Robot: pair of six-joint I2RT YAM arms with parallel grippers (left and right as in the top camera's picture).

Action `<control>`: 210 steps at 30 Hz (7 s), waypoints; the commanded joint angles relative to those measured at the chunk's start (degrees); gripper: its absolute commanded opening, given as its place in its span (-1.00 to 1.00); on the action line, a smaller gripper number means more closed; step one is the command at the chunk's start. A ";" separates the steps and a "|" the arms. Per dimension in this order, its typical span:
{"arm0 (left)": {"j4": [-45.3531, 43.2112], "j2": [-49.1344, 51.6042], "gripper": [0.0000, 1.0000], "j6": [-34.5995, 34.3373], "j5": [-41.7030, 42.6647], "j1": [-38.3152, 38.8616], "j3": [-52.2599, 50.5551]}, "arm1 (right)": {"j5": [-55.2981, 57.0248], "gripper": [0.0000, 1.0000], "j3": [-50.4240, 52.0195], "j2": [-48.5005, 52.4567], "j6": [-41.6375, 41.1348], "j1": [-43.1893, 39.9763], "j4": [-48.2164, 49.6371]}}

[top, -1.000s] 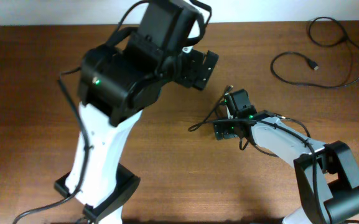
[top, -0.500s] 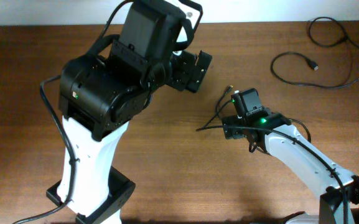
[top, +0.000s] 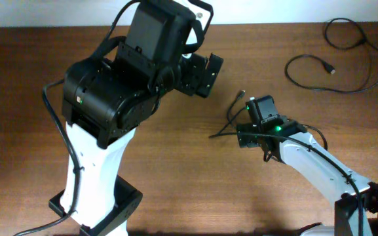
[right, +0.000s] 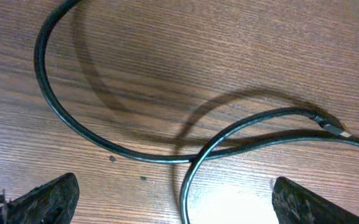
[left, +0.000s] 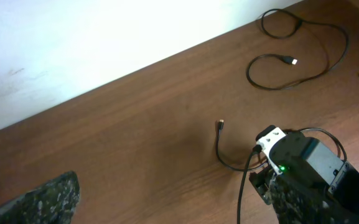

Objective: Untangle cables

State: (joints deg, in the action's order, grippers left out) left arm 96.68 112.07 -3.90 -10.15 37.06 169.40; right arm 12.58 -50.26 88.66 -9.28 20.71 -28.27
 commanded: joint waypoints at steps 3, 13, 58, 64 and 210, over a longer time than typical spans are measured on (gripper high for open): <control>0.02 -0.46 0.98 0.92 -0.81 -0.11 0.46 | -1.44 0.97 0.50 1.57 -0.85 -0.28 0.79; 0.02 -0.46 0.98 0.92 -0.83 -0.11 0.46 | -2.93 0.98 0.50 6.21 -0.83 -0.28 4.59; 0.02 -0.44 0.99 2.01 -1.66 -0.11 0.46 | -9.38 -0.92 0.48 -5.07 -3.48 -31.01 5.22; 0.04 -0.44 0.98 2.01 -1.68 -0.11 0.46 | -8.92 -0.92 0.48 -12.11 -3.50 -35.17 -0.35; 0.02 -0.44 0.98 2.19 3.89 0.02 -3.30 | -6.73 0.60 -29.03 30.82 20.46 -37.62 3.67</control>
State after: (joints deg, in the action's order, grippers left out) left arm 96.68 112.07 -2.61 -6.83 37.06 166.32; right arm 5.15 -79.92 118.69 11.79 -16.58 -25.08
